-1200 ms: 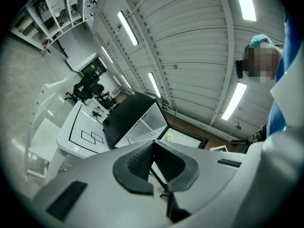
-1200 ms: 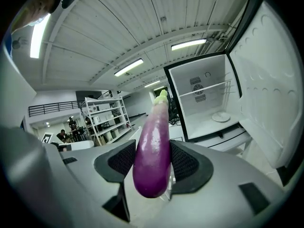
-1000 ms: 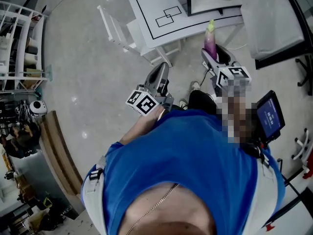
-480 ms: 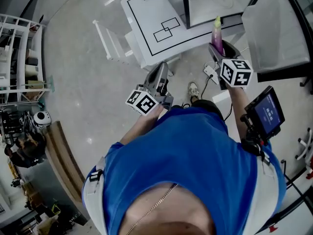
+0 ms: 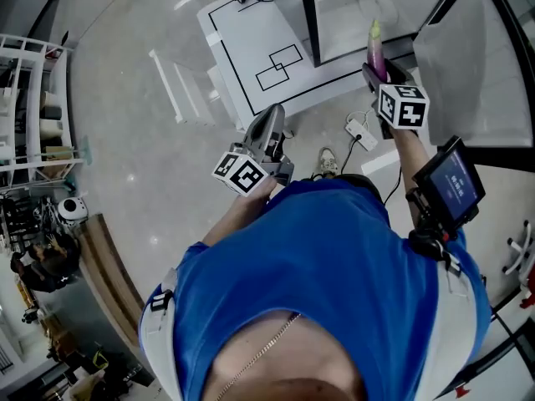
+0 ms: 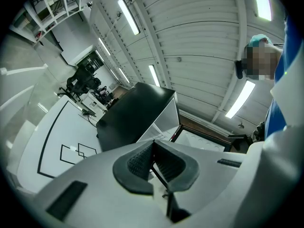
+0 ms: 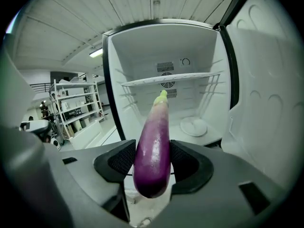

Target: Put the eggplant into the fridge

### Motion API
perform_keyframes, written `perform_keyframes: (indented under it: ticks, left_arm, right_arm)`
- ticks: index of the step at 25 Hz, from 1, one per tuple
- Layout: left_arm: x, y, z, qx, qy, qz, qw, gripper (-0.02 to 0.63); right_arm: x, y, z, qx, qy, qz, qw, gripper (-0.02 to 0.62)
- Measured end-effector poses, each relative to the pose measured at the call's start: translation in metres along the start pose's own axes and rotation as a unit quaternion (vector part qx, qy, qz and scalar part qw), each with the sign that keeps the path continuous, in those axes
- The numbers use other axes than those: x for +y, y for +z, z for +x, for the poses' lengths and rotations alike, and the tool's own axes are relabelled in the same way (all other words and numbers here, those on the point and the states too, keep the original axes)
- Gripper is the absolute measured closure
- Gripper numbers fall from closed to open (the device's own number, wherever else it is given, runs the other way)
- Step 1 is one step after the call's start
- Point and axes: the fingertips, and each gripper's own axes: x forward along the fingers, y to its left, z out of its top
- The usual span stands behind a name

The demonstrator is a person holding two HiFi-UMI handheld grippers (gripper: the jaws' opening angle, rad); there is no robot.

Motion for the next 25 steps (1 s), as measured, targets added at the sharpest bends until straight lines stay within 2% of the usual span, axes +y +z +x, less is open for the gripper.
perform_keyframes:
  ticks: [12,22,25]
  left_arm:
    - [0.018,0.017,0.024,-0.006,0.015,0.003,0.9999,0.598]
    - [0.034,0.026,0.037,-0.011,0.03,0.007,0.9995,0.597]
    - [0.039,0.032,0.037,-0.018,0.037,0.012,0.9991,0.597]
  right_arm:
    - [-0.053,0.028,0.06,0.038,-0.044,-0.072,0.996,0.364]
    - [-0.098,0.038,0.113,0.076,-0.076,-0.147,0.983,0.364]
    - [-0.108,0.044,0.127,0.082,-0.083,-0.155,0.981,0.364]
